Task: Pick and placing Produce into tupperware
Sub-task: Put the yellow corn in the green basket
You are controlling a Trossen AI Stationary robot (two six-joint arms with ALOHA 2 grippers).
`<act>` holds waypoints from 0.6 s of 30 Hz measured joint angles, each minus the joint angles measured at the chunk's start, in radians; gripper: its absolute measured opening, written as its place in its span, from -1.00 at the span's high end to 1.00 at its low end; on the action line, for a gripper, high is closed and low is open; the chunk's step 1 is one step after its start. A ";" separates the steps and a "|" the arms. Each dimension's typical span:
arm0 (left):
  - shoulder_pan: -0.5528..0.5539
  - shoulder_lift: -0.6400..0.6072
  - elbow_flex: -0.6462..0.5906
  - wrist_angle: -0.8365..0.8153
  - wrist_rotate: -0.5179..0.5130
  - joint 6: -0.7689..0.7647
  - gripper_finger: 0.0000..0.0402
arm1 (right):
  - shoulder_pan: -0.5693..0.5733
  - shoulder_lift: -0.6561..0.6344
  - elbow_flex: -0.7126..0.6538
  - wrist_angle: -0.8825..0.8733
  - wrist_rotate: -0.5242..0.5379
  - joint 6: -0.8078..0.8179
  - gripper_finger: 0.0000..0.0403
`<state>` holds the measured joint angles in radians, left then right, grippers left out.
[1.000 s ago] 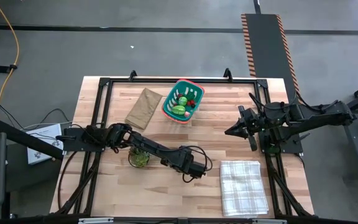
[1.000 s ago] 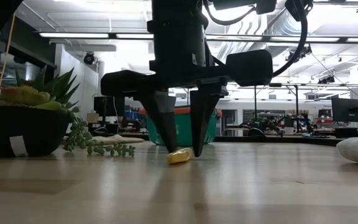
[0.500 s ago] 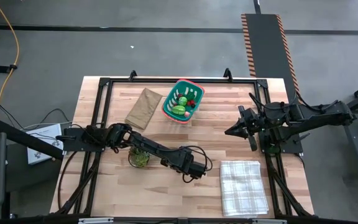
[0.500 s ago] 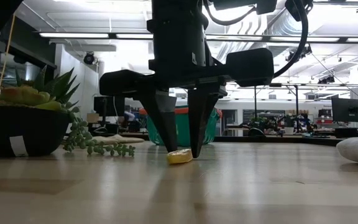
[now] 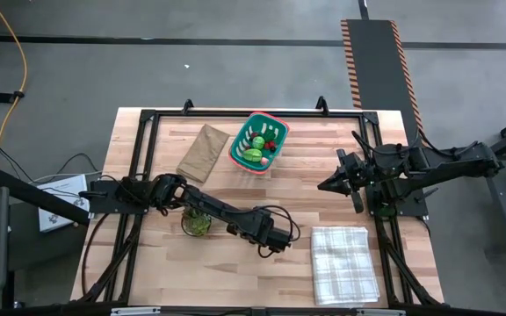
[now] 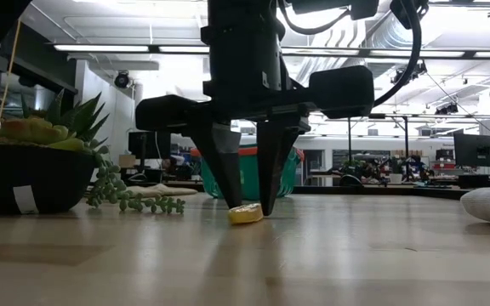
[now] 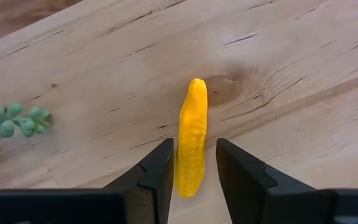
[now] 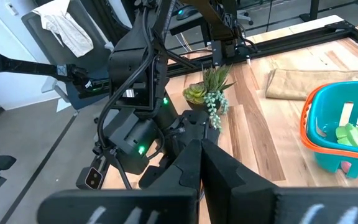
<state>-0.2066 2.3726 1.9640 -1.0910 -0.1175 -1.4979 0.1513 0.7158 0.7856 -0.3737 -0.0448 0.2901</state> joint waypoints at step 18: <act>0.017 0.000 0.000 -0.002 0.027 0.007 0.45 | 0.000 0.000 0.000 0.000 0.000 -0.002 1.00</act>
<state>-0.1894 2.3726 1.9640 -1.0931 -0.0908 -1.4909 0.1513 0.7158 0.7856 -0.3737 -0.0448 0.2886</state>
